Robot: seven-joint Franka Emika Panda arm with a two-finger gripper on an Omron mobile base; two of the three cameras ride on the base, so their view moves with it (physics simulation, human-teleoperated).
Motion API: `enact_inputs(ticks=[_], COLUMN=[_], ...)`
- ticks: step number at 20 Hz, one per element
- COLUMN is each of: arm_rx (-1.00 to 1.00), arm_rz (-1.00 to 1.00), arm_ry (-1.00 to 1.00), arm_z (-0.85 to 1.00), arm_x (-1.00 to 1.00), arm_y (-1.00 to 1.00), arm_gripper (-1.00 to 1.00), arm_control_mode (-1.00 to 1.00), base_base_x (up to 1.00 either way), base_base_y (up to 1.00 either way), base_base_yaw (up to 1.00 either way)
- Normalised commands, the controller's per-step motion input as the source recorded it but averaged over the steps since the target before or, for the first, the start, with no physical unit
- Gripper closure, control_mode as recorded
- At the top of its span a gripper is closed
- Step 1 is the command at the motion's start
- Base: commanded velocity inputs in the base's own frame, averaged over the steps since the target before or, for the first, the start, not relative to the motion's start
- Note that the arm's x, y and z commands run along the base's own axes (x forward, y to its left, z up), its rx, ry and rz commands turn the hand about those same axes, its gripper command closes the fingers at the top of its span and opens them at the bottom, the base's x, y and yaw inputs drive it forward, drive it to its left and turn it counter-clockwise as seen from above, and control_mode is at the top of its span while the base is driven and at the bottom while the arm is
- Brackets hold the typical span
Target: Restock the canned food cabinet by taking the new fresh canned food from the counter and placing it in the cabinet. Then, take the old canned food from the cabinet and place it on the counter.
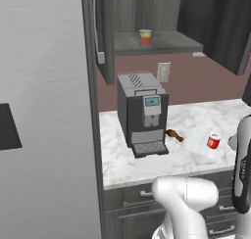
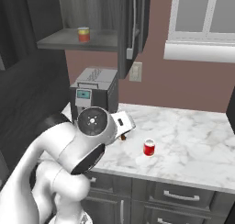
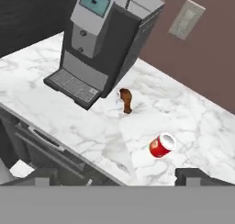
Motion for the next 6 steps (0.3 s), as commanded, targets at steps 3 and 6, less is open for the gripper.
enact_inputs(ticks=[3, 6], arm_rx=[-0.38, -0.3], arm_rz=[0.0, 0.15], arm_ry=[-0.15, -0.25], arm_z=[0.97, 0.79], arm_x=[-0.57, -0.58], arm_y=[1.0, 0.93], arm_gripper=[-1.0, -1.0], arm_control_mode=[-1.0, -1.0], base_base_x=[0.0, 0.0], base_base_y=[0.0, 0.0], base_base_yaw=[0.0, 0.0])
